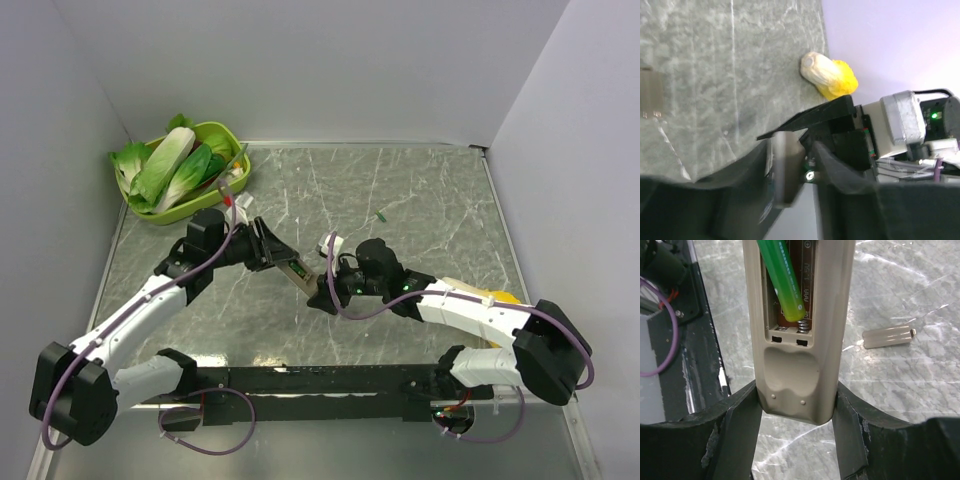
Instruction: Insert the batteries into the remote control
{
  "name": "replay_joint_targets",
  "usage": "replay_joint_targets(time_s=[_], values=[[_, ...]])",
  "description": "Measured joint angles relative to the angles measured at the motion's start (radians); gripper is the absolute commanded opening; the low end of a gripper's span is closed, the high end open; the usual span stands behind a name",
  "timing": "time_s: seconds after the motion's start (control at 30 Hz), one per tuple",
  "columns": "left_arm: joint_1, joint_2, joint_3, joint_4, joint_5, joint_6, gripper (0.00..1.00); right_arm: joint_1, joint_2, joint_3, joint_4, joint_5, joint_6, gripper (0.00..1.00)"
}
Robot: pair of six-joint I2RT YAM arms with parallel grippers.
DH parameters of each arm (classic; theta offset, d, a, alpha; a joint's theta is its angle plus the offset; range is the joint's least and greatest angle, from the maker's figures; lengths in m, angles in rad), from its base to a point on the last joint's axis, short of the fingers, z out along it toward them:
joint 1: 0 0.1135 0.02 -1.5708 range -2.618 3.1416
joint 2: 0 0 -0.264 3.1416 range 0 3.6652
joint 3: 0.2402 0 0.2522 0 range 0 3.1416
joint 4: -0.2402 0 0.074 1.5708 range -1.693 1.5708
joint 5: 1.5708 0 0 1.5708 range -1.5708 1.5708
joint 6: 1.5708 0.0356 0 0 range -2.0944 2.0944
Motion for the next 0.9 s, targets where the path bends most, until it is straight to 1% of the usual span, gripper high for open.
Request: replay_joint_targets(time_s=[0.03,0.1,0.13,0.23,0.43,0.6,0.73,0.87,0.9], values=[[0.000,-0.004,0.002,-0.005,-0.006,0.005,0.69,0.000,-0.001,0.000,0.002,0.001,0.010,0.00],[0.000,-0.023,0.009,-0.012,-0.037,-0.002,0.80,0.002,-0.005,0.000,0.002,0.005,0.027,0.00],[0.000,-0.032,0.013,-0.016,-0.047,0.004,0.88,0.002,-0.007,0.000,0.002,0.010,0.038,0.00],[0.000,-0.081,0.022,-0.022,-0.104,0.002,0.99,0.007,-0.015,0.000,0.003,0.030,0.065,0.00],[-0.002,-0.211,0.006,-0.011,-0.222,-0.014,0.99,0.018,-0.032,0.000,0.006,0.126,0.136,0.00],[-0.024,-0.336,-0.107,0.056,-0.293,-0.068,0.94,0.024,-0.051,0.003,0.023,0.216,0.206,0.00],[-0.079,-0.355,-0.166,0.098,-0.346,-0.095,0.92,0.039,-0.052,0.017,0.039,0.269,0.248,0.00],[-0.149,-0.344,-0.179,0.139,-0.396,-0.105,0.90,0.062,-0.052,0.044,0.046,0.310,0.276,0.00],[-0.166,-0.337,-0.179,0.154,-0.406,-0.104,0.88,0.068,-0.052,0.053,0.047,0.320,0.282,0.00]])
